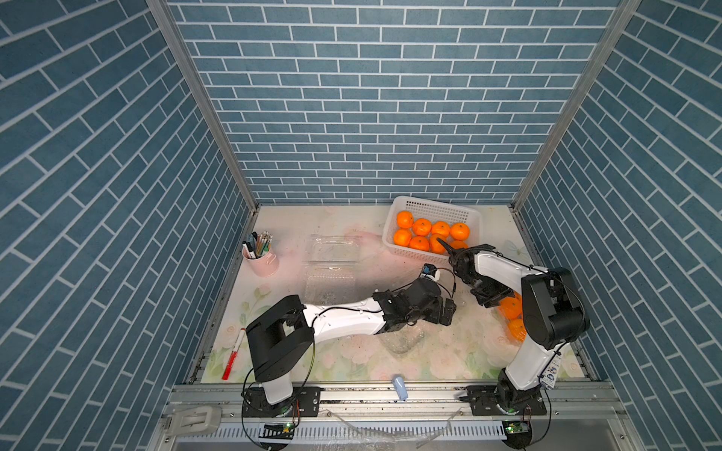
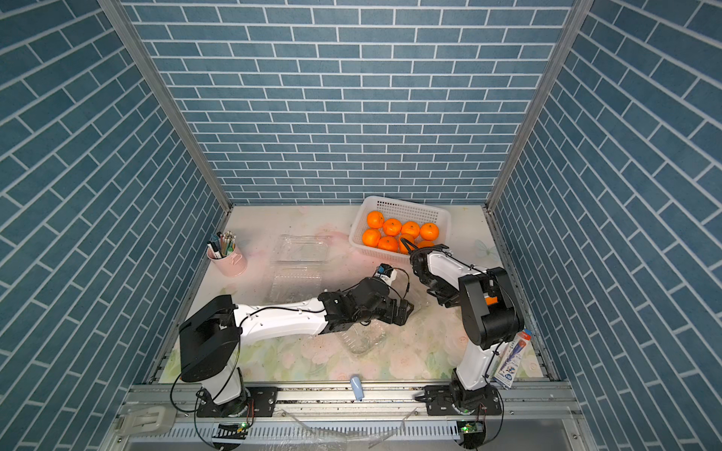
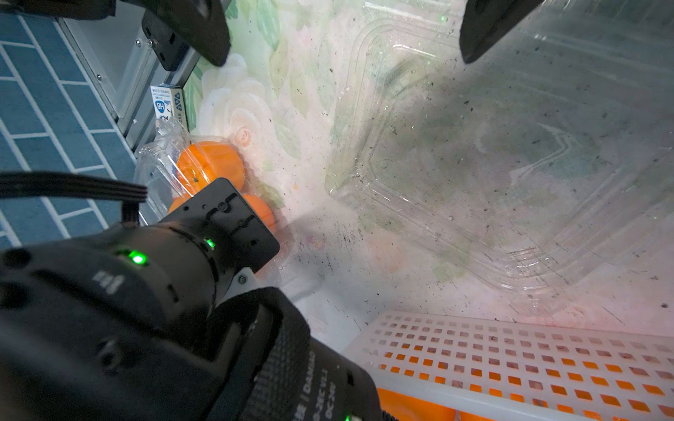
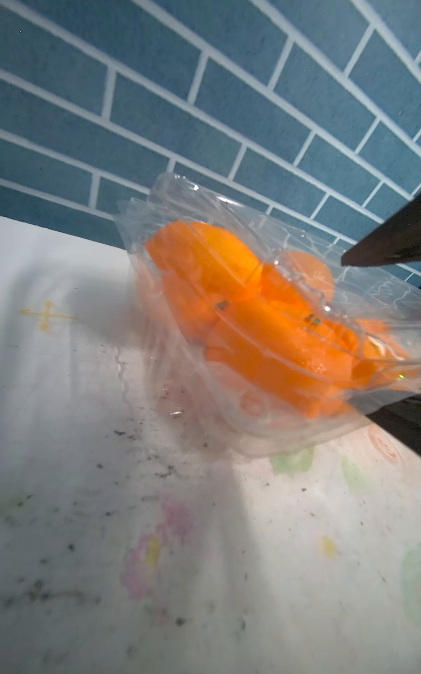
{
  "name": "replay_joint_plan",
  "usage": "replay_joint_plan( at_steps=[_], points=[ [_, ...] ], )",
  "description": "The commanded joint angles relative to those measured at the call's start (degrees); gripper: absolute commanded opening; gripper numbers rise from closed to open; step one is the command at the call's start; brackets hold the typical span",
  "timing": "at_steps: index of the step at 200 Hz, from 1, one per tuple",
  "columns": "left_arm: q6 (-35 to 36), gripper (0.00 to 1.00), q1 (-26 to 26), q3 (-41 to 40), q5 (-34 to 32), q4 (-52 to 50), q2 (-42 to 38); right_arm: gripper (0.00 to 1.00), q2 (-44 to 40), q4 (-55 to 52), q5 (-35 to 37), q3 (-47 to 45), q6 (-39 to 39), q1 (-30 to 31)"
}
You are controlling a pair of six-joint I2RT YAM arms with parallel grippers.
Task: Take oranges out of containers
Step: Open the packing box at the center of the board.
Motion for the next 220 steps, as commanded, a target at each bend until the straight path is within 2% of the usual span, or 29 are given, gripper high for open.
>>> replay_joint_plan(
  at_steps=[1, 21, 59, 82, 131, 180, 220],
  points=[
    [0.4, 0.99, 0.3, -1.0, -0.4, 0.5, -1.0, 0.51, 1.1, 1.0, 1.5, 1.5, 0.1, -0.7],
    [0.4, 0.99, 0.3, -1.1, -0.5, 0.6, -1.0, 0.45, 2.6, 2.3, 1.6, 1.5, -0.8, -1.1],
    [0.7, 0.99, 0.3, -0.8, -0.2, 0.4, -0.4, 0.23, 1.3, 2.1, -0.5, 3.1, -1.2, -1.0],
    [-0.2, 0.99, 0.6, -0.8, 1.8, 2.4, 0.5, 0.00, -1.7, 1.1, -5.0, 4.8, -1.6, -0.8],
    [-1.8, 0.96, 0.8, 1.7, 2.4, 3.1, 3.7, 0.00, -6.7, 0.8, -14.8, 6.8, -1.2, -0.5],
    [-6.1, 0.93, 1.9, 5.9, 3.6, 4.3, 9.2, 0.00, -6.6, 0.8, -16.9, 7.1, -0.9, 0.3],
    [-11.4, 0.88, 2.2, 10.1, 5.6, 9.3, 14.7, 0.00, -6.2, 1.0, -18.9, 7.5, -0.9, 0.7]
  ],
)
